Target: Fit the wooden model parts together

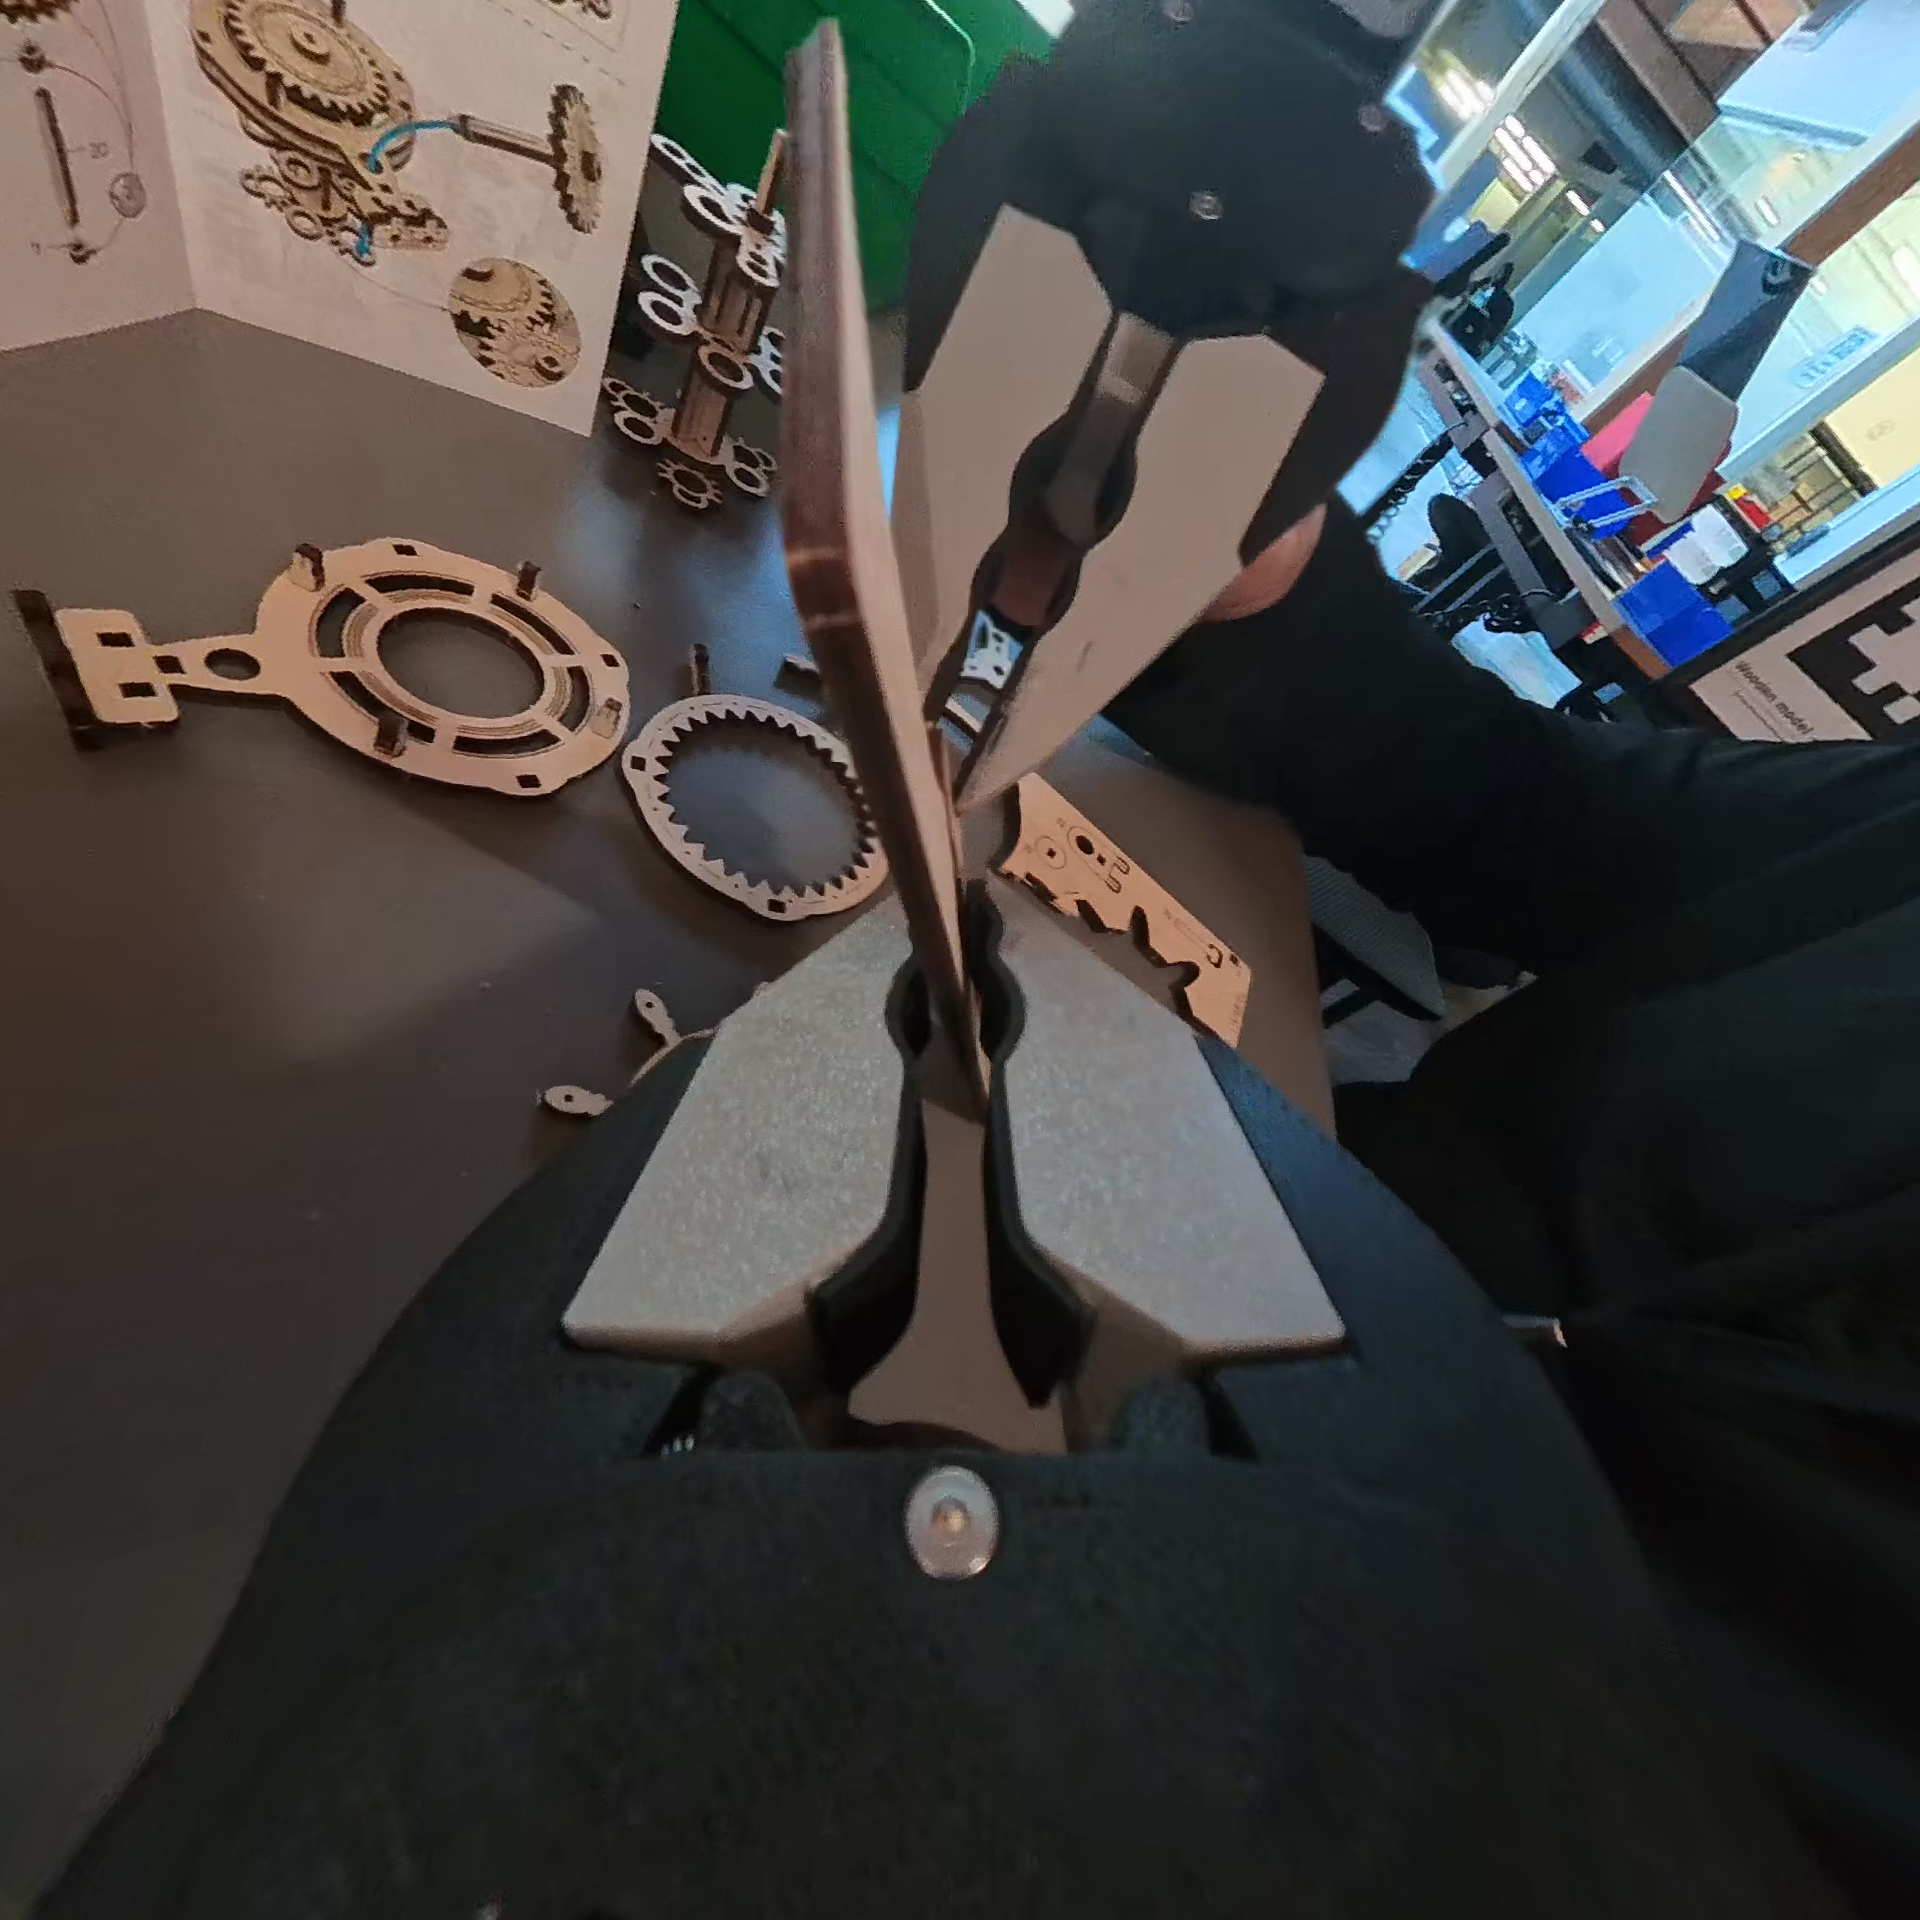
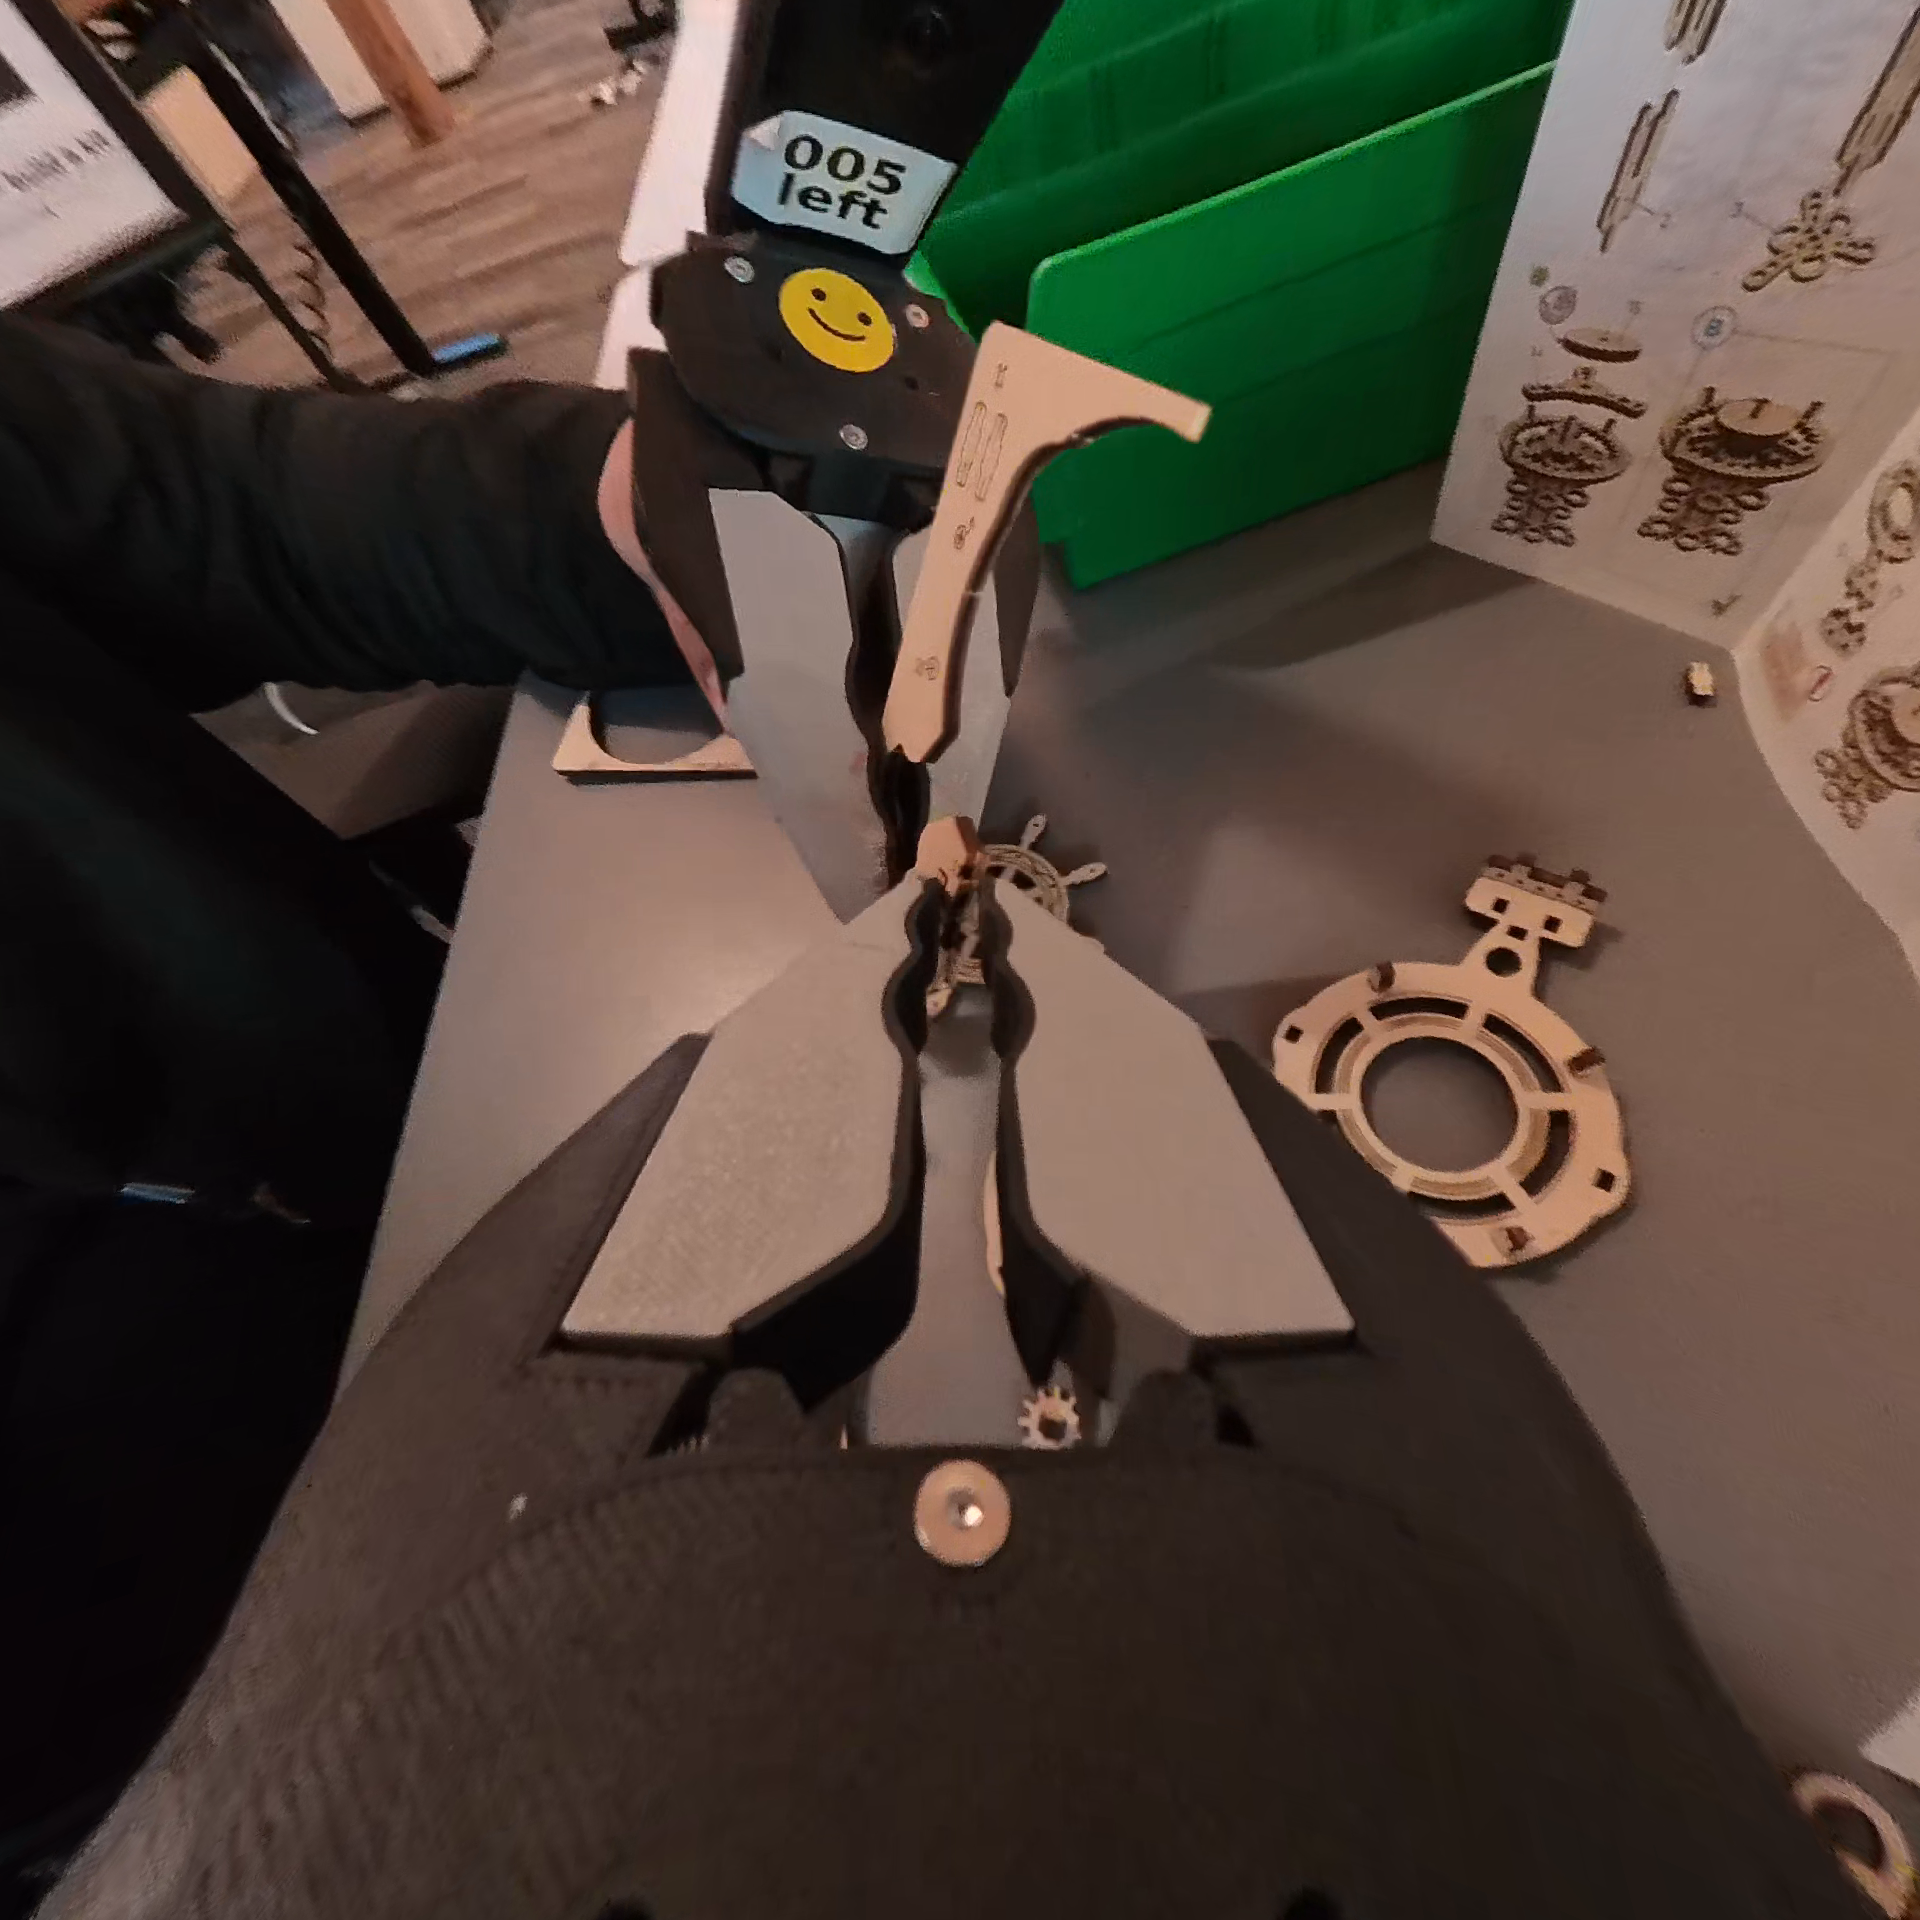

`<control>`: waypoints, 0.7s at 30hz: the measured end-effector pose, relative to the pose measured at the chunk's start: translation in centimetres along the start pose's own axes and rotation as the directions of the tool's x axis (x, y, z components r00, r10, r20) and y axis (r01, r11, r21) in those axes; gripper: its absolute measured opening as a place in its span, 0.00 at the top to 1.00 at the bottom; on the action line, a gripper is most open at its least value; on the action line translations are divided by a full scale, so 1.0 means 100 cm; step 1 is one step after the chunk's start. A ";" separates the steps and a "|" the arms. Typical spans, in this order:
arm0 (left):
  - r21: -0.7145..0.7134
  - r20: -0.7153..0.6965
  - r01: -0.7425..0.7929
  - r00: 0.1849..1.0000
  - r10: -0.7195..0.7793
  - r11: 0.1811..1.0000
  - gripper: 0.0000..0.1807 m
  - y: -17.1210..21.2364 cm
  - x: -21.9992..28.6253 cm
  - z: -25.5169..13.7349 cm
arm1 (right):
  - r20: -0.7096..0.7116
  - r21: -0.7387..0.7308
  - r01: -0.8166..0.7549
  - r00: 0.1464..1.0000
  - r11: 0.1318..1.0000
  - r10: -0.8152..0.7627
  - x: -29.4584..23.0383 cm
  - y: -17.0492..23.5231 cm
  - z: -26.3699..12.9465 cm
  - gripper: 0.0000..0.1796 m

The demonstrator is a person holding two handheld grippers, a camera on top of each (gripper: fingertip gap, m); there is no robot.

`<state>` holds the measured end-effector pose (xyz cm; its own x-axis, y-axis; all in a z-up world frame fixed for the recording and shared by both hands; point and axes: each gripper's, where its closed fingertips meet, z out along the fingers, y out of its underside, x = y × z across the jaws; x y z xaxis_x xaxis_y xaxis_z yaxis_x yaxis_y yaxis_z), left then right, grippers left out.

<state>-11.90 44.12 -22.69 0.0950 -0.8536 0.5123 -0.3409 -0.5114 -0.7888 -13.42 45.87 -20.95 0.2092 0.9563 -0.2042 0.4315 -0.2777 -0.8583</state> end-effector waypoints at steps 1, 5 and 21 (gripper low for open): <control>0.002 0.012 0.002 1.000 -0.002 1.000 0.99 0.000 -0.002 0.000 | -0.027 -0.015 0.007 1.000 1.000 -0.007 0.002 0.001 0.000 0.98; -0.001 0.018 -0.029 0.999 0.029 1.000 0.99 0.000 0.001 0.001 | -0.057 -0.053 0.033 0.998 0.998 -0.036 0.001 0.002 -0.002 0.98; -0.047 0.063 -0.010 0.998 0.013 0.999 0.99 0.008 -0.005 0.002 | -0.193 -0.152 0.247 0.942 0.957 -0.273 0.006 0.012 0.005 1.00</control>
<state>-12.01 44.13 -23.67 0.1491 -0.8650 0.4792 -0.3857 -0.4971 -0.7773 -13.23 46.14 -22.39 0.2488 0.9593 0.1332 0.5979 -0.0439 -0.8004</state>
